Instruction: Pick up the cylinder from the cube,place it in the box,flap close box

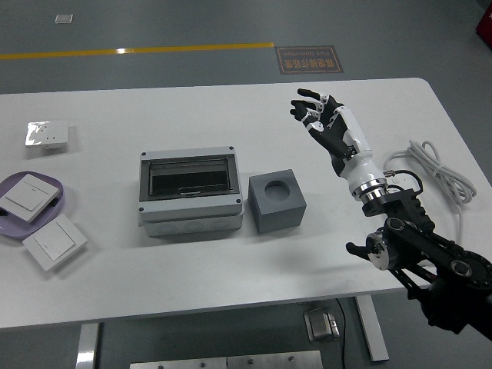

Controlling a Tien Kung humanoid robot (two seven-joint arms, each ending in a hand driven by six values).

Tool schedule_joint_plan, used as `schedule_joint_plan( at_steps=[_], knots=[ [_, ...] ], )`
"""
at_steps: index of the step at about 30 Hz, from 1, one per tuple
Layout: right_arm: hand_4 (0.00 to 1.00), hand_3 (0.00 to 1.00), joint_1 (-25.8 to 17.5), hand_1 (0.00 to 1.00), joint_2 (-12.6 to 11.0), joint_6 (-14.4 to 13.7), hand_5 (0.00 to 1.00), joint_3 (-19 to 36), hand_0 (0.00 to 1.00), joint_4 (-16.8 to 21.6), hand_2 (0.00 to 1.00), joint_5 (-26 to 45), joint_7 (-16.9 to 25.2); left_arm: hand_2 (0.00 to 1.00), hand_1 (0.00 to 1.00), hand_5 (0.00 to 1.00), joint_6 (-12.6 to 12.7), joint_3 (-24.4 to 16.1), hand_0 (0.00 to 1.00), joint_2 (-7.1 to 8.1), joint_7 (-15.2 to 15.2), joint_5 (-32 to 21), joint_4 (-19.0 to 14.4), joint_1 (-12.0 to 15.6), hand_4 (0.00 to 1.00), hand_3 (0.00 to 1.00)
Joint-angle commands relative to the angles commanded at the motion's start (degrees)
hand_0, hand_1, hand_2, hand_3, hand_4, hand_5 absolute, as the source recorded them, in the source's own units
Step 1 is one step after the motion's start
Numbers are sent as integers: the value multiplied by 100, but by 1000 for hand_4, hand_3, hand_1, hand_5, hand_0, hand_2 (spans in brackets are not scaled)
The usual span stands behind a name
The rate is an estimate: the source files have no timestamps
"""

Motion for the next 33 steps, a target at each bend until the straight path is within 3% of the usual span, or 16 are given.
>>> schedule_joint_plan(
  at_steps=[8,9,14,15,20,21,26,27,33],
  knots=[
    [776,726,-59,700,8,-15,363,71,776,7,688,-95,-24,649,654,233,-1,-2,620,21,-2,-76,21,5,752,685],
    [782,695,-62,700,9,-15,285,80,767,9,635,-110,-32,648,654,234,-1,-4,620,22,-2,-82,22,6,752,686],
    [782,695,-73,700,18,-27,285,119,767,27,635,-149,-56,648,654,234,0,39,620,23,-1,-113,21,17,752,686],
    [788,699,-71,694,14,-25,179,122,756,30,618,-143,-60,648,654,234,0,75,620,26,1,-113,13,16,752,686],
    [788,699,-44,694,-47,-12,179,145,756,38,618,-128,-83,648,654,234,4,265,620,59,15,-137,-13,-1,752,686],
    [727,697,-43,699,-54,-11,153,161,756,42,634,-128,-84,648,655,235,4,281,620,65,17,-144,-15,-2,753,686],
    [727,697,-59,699,-44,5,153,248,756,35,634,-119,-85,648,655,235,0,346,620,83,23,-186,-17,-21,753,686],
    [698,695,-66,704,-38,7,114,256,761,31,640,-110,-78,648,655,234,1,345,621,84,23,-185,-17,-25,753,686],
    [699,693,-113,704,-2,-102,116,263,766,0,639,76,152,648,654,235,0,323,620,80,22,-162,-22,-44,752,686]
  ],
)
